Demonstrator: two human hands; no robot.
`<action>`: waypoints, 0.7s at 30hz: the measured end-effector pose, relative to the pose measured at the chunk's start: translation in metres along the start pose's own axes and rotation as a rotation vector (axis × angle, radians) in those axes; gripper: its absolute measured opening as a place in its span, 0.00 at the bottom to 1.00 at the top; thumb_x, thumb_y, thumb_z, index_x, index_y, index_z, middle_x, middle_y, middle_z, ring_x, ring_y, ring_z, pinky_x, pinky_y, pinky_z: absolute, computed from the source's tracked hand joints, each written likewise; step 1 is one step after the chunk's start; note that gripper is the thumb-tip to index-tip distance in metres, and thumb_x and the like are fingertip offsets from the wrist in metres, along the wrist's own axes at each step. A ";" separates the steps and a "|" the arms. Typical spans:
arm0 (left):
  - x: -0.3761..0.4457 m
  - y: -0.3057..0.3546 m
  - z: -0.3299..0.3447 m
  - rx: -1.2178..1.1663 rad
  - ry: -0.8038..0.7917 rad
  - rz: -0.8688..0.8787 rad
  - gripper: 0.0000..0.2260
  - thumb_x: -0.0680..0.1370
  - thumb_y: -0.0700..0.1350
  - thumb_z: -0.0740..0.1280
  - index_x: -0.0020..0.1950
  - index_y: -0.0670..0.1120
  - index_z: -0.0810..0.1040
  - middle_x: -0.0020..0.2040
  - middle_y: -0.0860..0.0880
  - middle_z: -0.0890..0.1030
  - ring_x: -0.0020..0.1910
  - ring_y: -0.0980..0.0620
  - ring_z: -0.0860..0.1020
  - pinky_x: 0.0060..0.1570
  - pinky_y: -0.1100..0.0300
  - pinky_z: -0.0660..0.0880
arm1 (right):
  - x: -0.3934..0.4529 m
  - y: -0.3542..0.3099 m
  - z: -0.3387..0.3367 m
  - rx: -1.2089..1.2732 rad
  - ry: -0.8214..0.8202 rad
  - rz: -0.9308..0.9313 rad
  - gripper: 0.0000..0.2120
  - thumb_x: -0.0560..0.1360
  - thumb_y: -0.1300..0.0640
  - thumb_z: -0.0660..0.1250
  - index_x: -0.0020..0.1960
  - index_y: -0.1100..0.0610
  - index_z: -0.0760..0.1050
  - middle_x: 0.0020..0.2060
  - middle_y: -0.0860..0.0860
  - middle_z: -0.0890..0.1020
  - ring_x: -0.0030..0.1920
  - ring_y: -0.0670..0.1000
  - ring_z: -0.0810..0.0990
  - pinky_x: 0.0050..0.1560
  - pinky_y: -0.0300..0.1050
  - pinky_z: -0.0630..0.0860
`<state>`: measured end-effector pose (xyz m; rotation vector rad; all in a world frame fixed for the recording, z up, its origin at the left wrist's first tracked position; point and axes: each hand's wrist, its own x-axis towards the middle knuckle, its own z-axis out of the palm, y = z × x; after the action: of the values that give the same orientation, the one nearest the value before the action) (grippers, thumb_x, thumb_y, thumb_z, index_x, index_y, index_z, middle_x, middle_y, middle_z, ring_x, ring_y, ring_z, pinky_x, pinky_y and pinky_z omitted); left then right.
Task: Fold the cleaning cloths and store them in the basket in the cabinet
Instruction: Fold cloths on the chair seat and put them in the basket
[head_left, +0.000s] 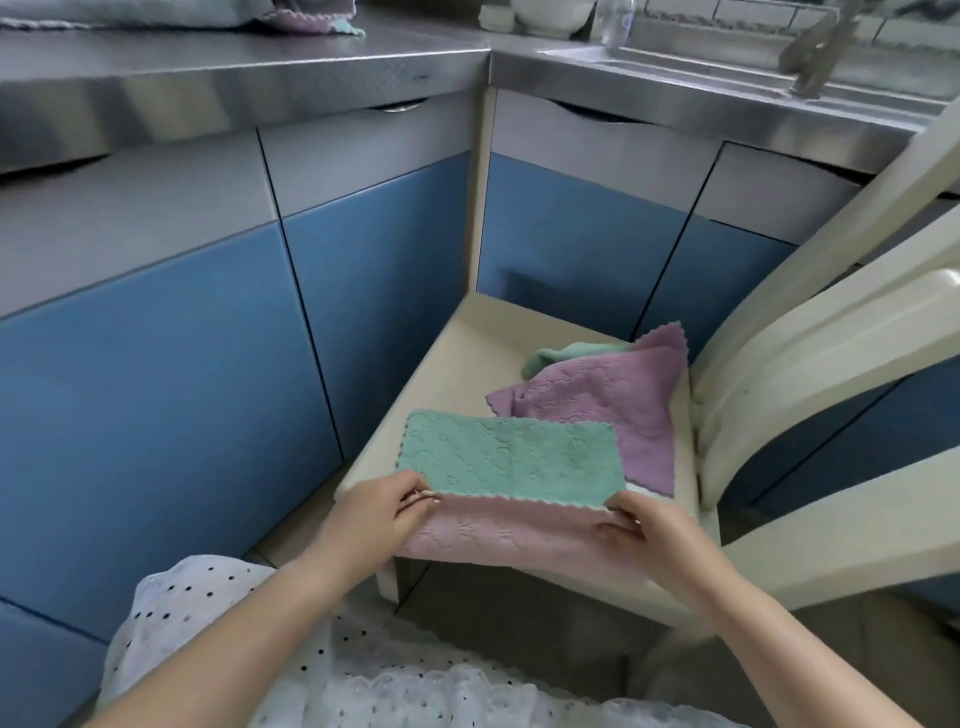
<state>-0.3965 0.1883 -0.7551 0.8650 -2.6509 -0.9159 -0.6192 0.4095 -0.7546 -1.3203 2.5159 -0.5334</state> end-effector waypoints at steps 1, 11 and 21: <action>0.005 -0.001 0.000 -0.050 0.020 -0.033 0.06 0.78 0.52 0.64 0.50 0.52 0.78 0.46 0.59 0.80 0.45 0.61 0.76 0.44 0.62 0.75 | 0.005 0.001 -0.002 0.049 0.036 0.032 0.17 0.72 0.54 0.69 0.32 0.42 0.64 0.27 0.43 0.70 0.31 0.43 0.68 0.33 0.38 0.63; 0.081 -0.005 0.002 -0.469 0.201 -0.298 0.13 0.76 0.47 0.68 0.59 0.49 0.74 0.53 0.55 0.77 0.53 0.57 0.75 0.47 0.62 0.72 | 0.085 0.018 -0.006 0.146 0.204 0.227 0.08 0.71 0.55 0.71 0.48 0.55 0.78 0.42 0.48 0.82 0.47 0.51 0.78 0.44 0.41 0.66; 0.127 -0.024 0.018 -0.375 0.222 -0.375 0.13 0.75 0.52 0.69 0.58 0.53 0.75 0.51 0.54 0.77 0.54 0.53 0.75 0.54 0.52 0.75 | 0.121 0.026 0.007 0.100 0.174 0.300 0.11 0.72 0.52 0.70 0.51 0.55 0.78 0.49 0.52 0.83 0.53 0.55 0.78 0.44 0.41 0.64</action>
<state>-0.4947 0.1067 -0.7843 1.2959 -2.0713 -1.2638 -0.7036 0.3216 -0.7783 -0.8731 2.7192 -0.7211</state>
